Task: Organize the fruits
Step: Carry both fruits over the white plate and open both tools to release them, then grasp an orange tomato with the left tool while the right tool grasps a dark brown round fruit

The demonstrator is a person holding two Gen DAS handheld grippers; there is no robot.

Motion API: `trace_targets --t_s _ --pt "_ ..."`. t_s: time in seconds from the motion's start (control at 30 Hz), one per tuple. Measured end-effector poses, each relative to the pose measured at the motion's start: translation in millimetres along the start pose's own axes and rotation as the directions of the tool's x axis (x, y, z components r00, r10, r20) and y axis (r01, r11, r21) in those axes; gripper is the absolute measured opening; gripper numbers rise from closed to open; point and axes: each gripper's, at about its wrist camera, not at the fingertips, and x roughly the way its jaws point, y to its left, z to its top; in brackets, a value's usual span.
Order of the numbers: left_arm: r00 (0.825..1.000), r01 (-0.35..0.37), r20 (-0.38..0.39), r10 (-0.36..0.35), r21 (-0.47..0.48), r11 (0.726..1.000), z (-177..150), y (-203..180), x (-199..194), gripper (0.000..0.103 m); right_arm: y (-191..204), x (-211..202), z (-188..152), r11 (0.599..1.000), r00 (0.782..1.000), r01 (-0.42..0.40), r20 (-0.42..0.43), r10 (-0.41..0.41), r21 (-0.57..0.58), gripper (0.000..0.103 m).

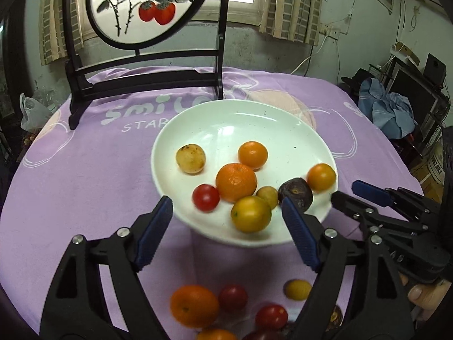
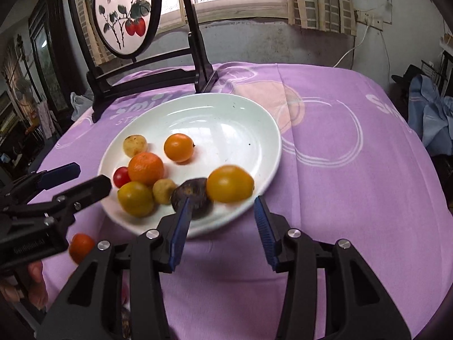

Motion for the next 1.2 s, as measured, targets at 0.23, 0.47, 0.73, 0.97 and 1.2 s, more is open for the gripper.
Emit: trace_targets --t_s 0.23,0.47,0.73,0.97,1.2 --pt "0.999 -0.005 0.037 0.007 -0.060 0.998 -29.7 26.3 -44.3 0.086 -11.7 -37.3 -32.0 0.999 1.000 -0.028 0.005 0.028 0.047 0.050" --pt "0.999 -0.013 0.043 0.016 -0.073 0.997 -69.3 39.9 -70.8 0.086 -6.2 -61.9 -63.5 1.000 1.000 -0.001 -0.013 0.002 0.022 0.052" --pt "0.999 -0.046 0.026 0.047 -0.040 0.998 -97.7 43.5 -74.2 0.087 24.5 -69.0 -96.4 0.993 0.998 0.040 -0.051 -0.046 -0.108 0.053" --pt "1.000 0.002 0.026 -0.001 -0.034 0.999 -104.5 48.4 -74.0 0.087 58.1 -49.7 -115.8 0.966 0.987 0.060 -0.128 -0.094 -0.251 0.053" --pt "1.000 0.012 -0.005 -0.013 -0.038 0.999 -106.8 52.3 -68.9 0.087 74.4 -25.5 -113.3 0.959 0.983 0.047 -0.158 -0.094 -0.281 0.053"
